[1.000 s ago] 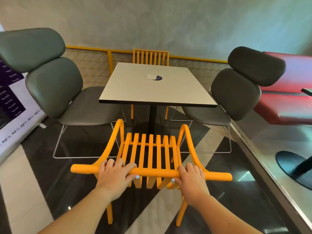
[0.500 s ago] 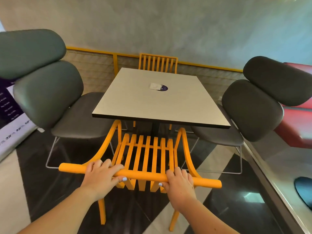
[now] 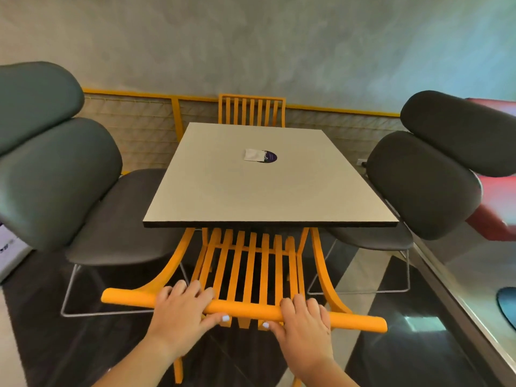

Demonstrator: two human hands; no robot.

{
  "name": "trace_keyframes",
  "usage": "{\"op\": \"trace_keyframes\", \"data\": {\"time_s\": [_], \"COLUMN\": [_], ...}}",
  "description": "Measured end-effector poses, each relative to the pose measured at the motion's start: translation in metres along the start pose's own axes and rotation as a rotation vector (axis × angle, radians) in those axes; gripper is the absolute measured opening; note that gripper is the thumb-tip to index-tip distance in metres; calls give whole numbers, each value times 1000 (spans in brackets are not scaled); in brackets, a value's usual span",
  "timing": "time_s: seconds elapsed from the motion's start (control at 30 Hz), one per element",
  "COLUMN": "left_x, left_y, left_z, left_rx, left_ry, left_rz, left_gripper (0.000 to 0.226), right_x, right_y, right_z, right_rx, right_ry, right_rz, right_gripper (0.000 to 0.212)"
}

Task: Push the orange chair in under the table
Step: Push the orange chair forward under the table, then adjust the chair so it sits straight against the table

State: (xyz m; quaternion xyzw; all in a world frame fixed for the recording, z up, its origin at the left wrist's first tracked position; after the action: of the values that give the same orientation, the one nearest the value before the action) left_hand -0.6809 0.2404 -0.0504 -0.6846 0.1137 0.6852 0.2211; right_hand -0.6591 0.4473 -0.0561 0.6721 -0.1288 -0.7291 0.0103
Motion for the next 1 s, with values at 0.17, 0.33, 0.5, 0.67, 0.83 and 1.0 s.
{"op": "trace_keyframes", "data": {"time_s": [0.17, 0.33, 0.5, 0.67, 0.83, 1.0], "left_x": [-1, 5, 10, 17, 12, 12], "left_y": [-5, -47, -85, -86, -65, -65], "left_z": [13, 32, 52, 50, 51, 51], "left_rx": [-31, -66, -98, -131, -109, -111], "left_ry": [2, -33, -51, -41, -47, -71], "left_rz": [-19, -37, -117, -123, -133, -108], "left_gripper": [50, 53, 45, 35, 30, 30], "right_x": [-4, -16, -27, -18, -19, -18], "right_y": [-13, -55, -92, -88, -71, -72], "right_z": [13, 34, 47, 50, 54, 57], "right_rx": [-2, -50, -2, -26, -74, -92], "right_ry": [20, 13, -35, 4, -18, 9], "right_rz": [23, 16, -10, -31, 5, 49], "right_gripper": [32, 27, 34, 33, 28, 22]}}
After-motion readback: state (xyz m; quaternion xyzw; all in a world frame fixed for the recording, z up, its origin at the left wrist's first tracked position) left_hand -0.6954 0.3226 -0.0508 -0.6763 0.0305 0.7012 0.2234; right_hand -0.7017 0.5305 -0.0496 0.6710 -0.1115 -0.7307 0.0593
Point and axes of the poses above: each hand's wrist, its own z-axis towards the middle knuckle, its own x-axis out of the palm, y = z × x, the point moved 10 cm from there along z, towards the middle knuckle, and after that the axes turned 15 degrees about x, right-handed, at the moved point
